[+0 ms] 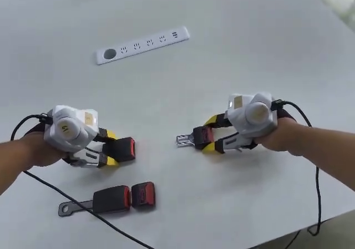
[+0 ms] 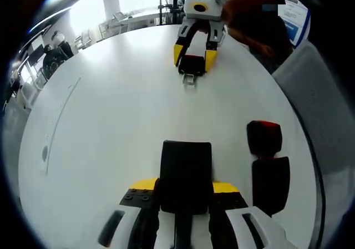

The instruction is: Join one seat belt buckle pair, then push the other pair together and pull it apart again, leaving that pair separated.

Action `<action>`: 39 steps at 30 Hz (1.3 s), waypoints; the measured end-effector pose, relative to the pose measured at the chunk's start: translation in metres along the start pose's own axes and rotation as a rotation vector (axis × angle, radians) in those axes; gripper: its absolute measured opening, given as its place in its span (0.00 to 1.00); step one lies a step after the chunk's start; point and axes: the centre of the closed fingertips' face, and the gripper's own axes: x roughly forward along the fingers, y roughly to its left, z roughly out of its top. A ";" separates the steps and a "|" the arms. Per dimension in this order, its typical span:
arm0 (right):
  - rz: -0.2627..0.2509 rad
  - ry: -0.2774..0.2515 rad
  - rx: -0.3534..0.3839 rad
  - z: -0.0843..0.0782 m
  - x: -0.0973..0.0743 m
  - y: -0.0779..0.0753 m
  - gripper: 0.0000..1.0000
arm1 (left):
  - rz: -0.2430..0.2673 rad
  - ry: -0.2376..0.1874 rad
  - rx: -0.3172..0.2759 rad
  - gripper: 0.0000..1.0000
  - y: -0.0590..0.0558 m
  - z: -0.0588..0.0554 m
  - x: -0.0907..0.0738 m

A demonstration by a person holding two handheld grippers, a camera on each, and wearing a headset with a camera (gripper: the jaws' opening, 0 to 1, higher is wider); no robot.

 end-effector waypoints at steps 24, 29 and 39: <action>-0.330 -0.150 0.166 0.040 -0.027 -0.002 0.92 | 0.400 -0.259 -0.527 0.82 0.022 0.025 -0.067; -0.360 -0.176 0.181 0.045 -0.035 0.016 0.93 | 0.498 -0.342 -0.563 0.90 0.010 0.030 -0.084; -0.439 -0.305 0.212 0.063 -0.061 0.051 0.99 | 0.585 -0.376 -0.636 0.96 -0.039 0.024 -0.104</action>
